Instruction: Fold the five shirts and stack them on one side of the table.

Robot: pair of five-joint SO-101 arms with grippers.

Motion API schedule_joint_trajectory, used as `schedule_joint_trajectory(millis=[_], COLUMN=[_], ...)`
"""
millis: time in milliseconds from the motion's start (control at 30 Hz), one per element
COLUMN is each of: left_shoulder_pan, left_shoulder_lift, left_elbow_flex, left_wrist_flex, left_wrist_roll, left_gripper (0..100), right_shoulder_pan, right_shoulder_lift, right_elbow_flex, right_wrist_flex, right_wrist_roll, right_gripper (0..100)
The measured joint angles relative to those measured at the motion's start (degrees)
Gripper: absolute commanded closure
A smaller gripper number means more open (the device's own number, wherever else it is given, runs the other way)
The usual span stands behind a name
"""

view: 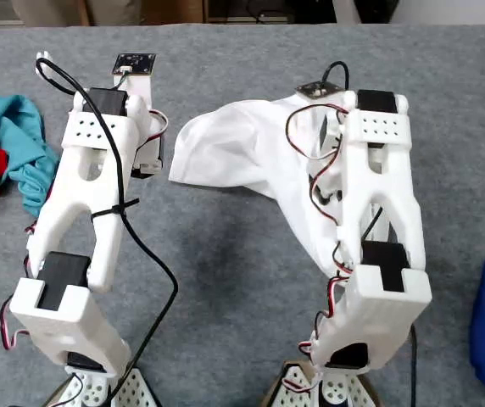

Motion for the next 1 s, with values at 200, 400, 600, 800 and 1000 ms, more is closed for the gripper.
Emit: schedule_joint_trajectory(millis=[200,400,600,800,1000], left_shoulder_pan=[0.0,0.0,0.0,0.0,0.0], left_shoulder_lift=[0.0,0.0,0.0,0.0,0.0], left_elbow_flex=[0.0,0.0,0.0,0.0,0.0], left_wrist_flex=[0.0,0.0,0.0,0.0,0.0], left_wrist_roll=[0.0,0.0,0.0,0.0,0.0], left_gripper=[98,98,98,98,98], right_shoulder_pan=[-0.35,-0.26,-0.26,-0.26,-0.09], right_shoulder_lift=[1.58,2.55,2.55,2.55,2.55], right_elbow_flex=[0.0,0.0,0.0,0.0,0.0], right_wrist_flex=[-0.97,-1.05,-1.05,-1.05,-1.05], right_wrist_roll=[-0.18,-0.18,-0.18,-2.02,-3.43], right_gripper=[90.4,90.7,94.1,98.8,99.3])
